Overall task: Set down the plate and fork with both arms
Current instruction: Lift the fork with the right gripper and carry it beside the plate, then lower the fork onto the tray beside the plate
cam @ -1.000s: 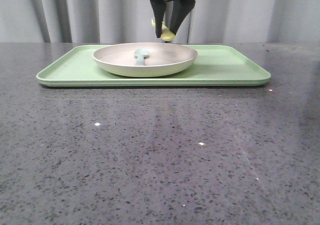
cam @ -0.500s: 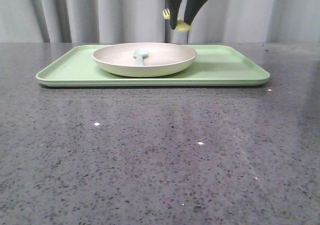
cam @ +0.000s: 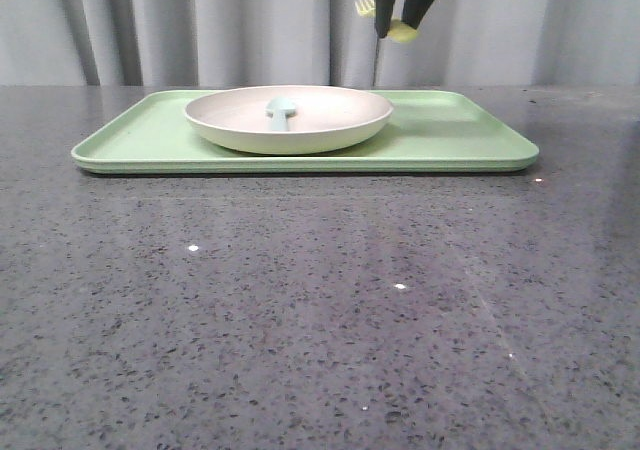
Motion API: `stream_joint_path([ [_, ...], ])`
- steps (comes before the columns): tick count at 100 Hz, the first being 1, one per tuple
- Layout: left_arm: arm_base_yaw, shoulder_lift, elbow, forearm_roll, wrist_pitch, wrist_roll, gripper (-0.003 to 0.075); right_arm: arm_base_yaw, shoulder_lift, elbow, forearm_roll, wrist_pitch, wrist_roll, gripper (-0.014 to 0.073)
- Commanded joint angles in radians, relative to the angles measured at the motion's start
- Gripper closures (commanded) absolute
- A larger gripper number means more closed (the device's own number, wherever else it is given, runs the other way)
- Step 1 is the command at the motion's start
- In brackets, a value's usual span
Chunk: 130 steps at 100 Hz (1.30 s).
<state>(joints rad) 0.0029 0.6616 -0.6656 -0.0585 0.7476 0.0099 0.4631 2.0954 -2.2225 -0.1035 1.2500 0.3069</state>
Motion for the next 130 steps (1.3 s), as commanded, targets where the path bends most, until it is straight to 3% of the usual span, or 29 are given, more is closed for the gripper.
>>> stream_joint_path([
  [1,0.003,-0.001,-0.025,-0.011,-0.064,-0.01,0.0282,-0.022,-0.074,-0.021,-0.021,0.095,-0.026,0.0568],
  [33,0.003,-0.001,-0.025,-0.009,-0.064,-0.01,0.0282,-0.06,-0.121,0.112,-0.021,0.06,-0.029,0.0568],
  [78,0.003,-0.001,-0.025,-0.009,-0.068,-0.01,0.0282,-0.092,-0.246,0.437,0.028,-0.156,-0.029,0.0568],
  [130,0.003,-0.001,-0.025,-0.009,-0.069,-0.01,0.0282,-0.092,-0.246,0.528,0.05,-0.256,-0.025,0.0568],
])
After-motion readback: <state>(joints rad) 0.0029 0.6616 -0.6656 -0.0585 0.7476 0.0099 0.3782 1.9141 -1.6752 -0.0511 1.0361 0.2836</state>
